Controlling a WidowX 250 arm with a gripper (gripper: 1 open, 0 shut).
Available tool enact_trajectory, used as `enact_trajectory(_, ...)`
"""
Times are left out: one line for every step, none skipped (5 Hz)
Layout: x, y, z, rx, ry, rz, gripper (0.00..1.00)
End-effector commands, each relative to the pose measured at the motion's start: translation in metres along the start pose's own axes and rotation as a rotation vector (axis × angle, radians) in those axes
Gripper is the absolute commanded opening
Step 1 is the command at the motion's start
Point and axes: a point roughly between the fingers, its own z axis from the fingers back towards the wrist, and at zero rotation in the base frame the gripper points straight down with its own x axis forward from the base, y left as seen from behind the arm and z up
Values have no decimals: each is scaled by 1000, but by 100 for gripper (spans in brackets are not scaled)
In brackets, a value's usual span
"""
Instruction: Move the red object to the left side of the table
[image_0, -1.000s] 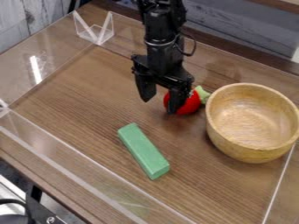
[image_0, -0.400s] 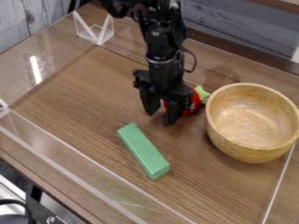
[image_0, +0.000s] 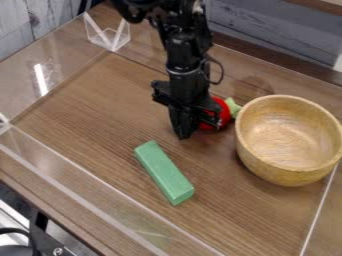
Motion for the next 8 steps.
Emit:
enact_trajectory(6, 2, 42, 21, -107, 7, 0)
enact_trajectory(5, 9, 69, 39, -158, 37, 0)
enact_trajectory(2, 19, 91, 62, -198, 69, 0)
enact_trajectory(4, 20, 84, 55, -190, 14, 0)
enact_trajectory(4, 18, 71, 39, -169, -55, 100)
enact_trajectory(12, 12, 67, 34, -156, -87, 100)
enact_trajectory(21, 10, 68, 33, -148, -103, 0)
enact_trajectory(20, 10, 67, 31, -142, -124, 0)
